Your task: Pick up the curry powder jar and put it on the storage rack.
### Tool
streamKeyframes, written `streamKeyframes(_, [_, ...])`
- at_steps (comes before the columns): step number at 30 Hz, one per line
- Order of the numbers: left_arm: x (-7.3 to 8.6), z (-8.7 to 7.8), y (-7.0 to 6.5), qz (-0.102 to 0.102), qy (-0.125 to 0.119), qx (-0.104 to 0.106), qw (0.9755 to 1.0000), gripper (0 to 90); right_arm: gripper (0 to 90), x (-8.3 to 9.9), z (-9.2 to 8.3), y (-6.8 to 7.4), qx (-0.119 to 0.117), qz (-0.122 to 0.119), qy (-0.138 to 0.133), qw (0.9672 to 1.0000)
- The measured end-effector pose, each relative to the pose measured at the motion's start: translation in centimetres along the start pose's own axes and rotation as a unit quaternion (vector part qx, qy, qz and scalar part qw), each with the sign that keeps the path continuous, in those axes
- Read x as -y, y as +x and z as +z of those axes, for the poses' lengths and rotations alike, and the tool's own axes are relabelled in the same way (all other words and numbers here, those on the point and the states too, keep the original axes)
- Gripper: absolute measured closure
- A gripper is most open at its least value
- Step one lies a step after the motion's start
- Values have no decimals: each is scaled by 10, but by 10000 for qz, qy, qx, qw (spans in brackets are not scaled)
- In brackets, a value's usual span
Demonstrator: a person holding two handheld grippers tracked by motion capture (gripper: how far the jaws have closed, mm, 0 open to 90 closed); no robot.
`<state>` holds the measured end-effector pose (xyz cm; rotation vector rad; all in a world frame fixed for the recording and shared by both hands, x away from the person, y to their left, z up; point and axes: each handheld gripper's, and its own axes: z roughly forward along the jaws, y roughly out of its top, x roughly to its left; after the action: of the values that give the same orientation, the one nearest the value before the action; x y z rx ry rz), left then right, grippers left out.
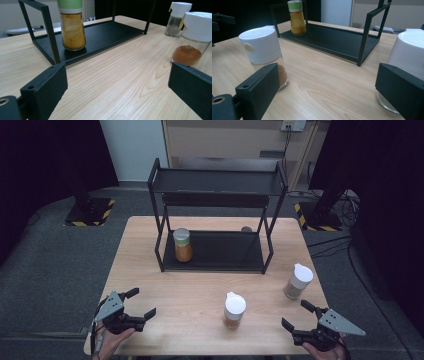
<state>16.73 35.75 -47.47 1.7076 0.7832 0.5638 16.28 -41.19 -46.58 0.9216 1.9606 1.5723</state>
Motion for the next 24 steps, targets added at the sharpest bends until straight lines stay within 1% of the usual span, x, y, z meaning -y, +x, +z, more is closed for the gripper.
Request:
streamKeyframes(5, [2,-4,4,59,-20,120,9999,9,61,0,0,0,-12,6,-1,10000])
streamKeyframes(7, [3,-5,6,57,-46,153,9999,8,60,0,0,0,-8,13,-6,10000])
streamKeyframes(9, [4,-6,8,10,-84,176,9998,6,61,0,0,-1,-7,19,-9,10000])
streamKeyframes(15, [5,-8,9,-35,-84,142,9999,6,61,1,-1,-1,-8,28,-7,10000])
streamKeyframes(24, [4,-7,9,-4,-39,177,9998,7,60,0,-1,-1,1,27,-12,10000])
